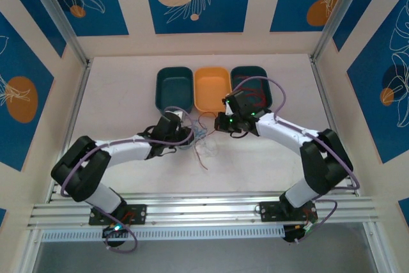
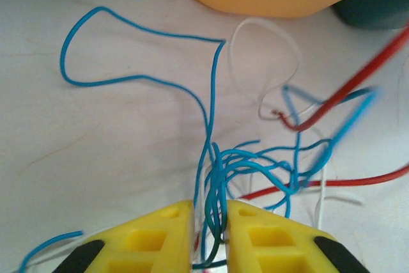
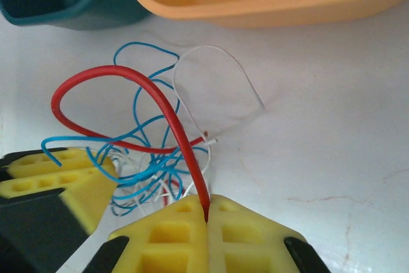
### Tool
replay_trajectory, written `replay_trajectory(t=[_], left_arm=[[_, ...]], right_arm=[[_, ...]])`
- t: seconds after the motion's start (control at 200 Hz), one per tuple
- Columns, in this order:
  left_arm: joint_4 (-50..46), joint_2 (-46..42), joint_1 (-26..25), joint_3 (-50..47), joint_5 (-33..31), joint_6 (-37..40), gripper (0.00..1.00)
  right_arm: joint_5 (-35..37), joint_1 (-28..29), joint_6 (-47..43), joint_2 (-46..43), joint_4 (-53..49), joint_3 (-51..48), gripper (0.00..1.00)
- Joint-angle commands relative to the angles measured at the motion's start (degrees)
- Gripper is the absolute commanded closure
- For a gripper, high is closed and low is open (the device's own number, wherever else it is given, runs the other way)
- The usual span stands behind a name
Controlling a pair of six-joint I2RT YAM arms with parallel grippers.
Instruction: Untangle the cables
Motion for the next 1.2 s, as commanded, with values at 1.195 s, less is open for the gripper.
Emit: replay_trajectory(t=[1.195], left_arm=[[-4.1, -7.1, 0.8, -7.1, -6.0, -3.8, 0.82]], right_arm=[[19.3, 0.6, -5.4, -25.9, -17.2, 9.6, 1.00]])
